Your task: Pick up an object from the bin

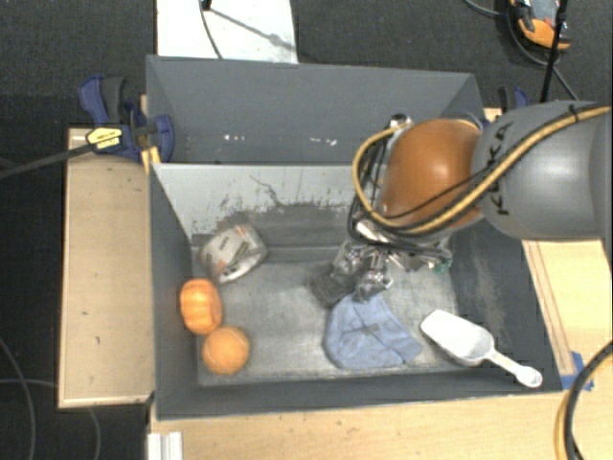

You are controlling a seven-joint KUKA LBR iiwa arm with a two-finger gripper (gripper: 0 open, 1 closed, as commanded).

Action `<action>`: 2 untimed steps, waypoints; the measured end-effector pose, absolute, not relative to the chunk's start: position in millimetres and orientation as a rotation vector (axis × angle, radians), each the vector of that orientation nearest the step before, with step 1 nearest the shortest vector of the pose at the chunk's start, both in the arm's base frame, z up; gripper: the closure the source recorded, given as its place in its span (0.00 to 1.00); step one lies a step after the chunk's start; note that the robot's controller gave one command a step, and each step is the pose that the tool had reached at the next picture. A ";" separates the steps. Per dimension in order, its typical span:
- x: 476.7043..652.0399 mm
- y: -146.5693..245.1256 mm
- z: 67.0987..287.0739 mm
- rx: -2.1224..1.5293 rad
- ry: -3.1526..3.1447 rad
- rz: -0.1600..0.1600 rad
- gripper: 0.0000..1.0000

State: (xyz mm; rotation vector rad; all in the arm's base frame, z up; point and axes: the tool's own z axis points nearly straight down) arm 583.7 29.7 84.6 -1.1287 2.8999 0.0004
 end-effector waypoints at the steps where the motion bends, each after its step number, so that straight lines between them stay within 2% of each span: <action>1: 583.6 29.7 84.6 -1.128 2.900 0.001 1.00; 2: 593.2 25.6 250.7 -1.186 2.898 -0.005 1.00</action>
Offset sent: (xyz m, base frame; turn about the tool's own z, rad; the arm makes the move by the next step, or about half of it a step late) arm 0.0071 -0.0044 0.1618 -0.0382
